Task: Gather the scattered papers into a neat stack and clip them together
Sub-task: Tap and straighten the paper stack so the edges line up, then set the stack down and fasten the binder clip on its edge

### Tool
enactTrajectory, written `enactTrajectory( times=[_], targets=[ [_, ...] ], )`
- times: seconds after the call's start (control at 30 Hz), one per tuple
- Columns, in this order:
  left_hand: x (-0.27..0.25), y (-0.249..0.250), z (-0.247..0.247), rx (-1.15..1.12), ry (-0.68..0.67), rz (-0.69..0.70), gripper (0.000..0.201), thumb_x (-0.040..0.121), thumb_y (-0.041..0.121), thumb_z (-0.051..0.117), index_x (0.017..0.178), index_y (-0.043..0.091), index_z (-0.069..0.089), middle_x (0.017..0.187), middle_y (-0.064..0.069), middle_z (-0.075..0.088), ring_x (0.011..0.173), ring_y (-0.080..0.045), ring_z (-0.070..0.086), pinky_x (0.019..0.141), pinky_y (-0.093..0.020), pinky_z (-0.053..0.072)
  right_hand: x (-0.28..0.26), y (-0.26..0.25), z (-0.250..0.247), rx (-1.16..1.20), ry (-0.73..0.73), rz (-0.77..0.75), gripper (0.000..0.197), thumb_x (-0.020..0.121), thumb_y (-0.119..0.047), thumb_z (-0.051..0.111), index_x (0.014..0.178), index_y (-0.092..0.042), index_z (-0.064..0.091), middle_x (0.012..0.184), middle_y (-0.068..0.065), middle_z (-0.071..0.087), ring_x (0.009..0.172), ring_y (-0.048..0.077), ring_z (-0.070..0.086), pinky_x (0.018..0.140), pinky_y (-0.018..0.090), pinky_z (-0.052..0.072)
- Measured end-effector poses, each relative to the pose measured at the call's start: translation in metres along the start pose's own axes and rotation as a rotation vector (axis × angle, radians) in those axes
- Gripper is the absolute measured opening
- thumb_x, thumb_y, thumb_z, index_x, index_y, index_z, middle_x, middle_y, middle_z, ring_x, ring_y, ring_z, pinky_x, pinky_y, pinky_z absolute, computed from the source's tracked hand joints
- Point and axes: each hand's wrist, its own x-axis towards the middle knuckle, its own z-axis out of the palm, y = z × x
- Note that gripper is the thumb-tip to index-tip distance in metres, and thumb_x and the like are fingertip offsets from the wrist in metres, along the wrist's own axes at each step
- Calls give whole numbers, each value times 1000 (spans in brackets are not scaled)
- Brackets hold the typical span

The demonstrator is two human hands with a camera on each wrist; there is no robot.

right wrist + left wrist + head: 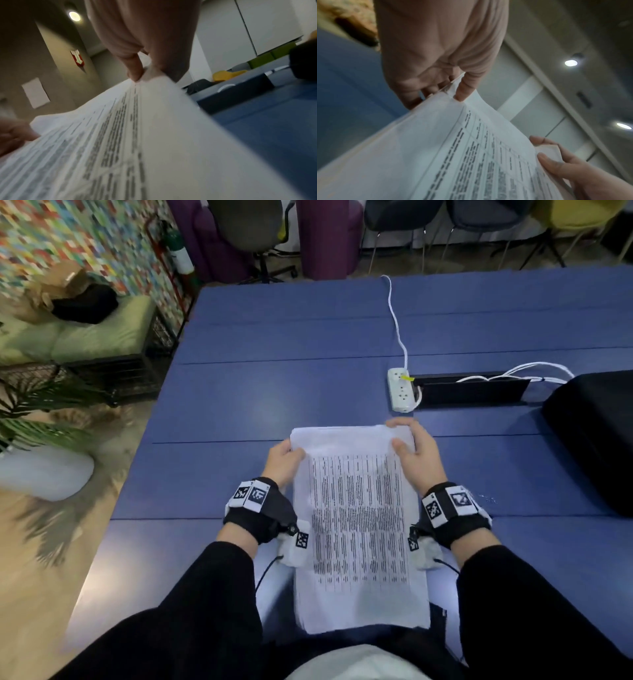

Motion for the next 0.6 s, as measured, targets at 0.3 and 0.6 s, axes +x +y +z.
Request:
enactTrajectory(
  times=[0.3,0.6],
  targets=[
    [15,-81,28,341,73,-148,31,82,-4,41,94,7,68,78,-5,57,77,-21,51,70,-24,39,-12,82,-37,-467,-46,382,38,80,2,52,109,-18,66,112,12,66,103,31,61,90,29,44],
    [28,-99,29,402,182,-251,31,79,-4,38,59,14,53,63,-2,50,70,-24,44,66,-25,39,-19,127,-94,-818,20,924,46,82,-20,67,119,-1,48,129,23,41,110,47,53,92,48,44]
  ],
)
